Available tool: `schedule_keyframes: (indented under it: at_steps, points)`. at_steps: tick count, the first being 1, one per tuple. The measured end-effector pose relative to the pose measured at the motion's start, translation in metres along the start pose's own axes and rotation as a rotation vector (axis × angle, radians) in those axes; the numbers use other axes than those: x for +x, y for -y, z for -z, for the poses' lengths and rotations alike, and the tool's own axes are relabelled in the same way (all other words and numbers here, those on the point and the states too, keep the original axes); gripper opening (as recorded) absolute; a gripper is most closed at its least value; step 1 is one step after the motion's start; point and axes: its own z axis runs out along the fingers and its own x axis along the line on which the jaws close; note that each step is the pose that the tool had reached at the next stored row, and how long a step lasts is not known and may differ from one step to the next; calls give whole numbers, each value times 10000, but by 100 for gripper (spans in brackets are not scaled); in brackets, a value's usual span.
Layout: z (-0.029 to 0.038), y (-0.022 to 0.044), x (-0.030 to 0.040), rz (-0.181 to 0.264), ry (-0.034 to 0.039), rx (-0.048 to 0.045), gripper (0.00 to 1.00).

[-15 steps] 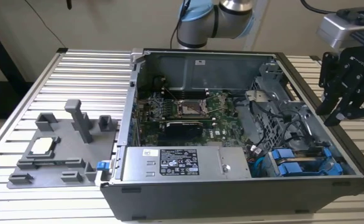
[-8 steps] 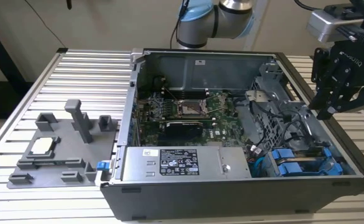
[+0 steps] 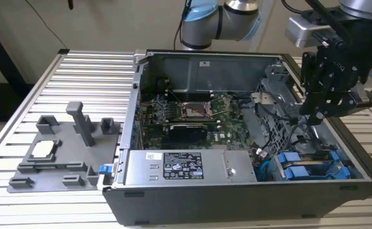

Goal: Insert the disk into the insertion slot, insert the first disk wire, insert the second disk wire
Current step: 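Insert the first disk wire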

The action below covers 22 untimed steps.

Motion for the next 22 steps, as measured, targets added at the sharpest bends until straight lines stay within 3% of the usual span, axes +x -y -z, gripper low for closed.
schedule_keyframes:
  at_steps: [5,10,11,12,15,16,17,22]
  points:
    - [-17,-199,-10,9,-128,124,33]
    - [-41,-321,-51,29,-355,233,33]
    - [-45,-336,-73,35,-418,269,33]
    - [-47,-345,-91,47,-543,298,33]
    - [-48,-360,-124,99,-1069,372,33]
    - [-50,-362,-142,114,-1223,403,33]
    - [-53,-365,-165,123,-1319,453,33]
    - [-79,-376,-243,139,-1369,717,33]
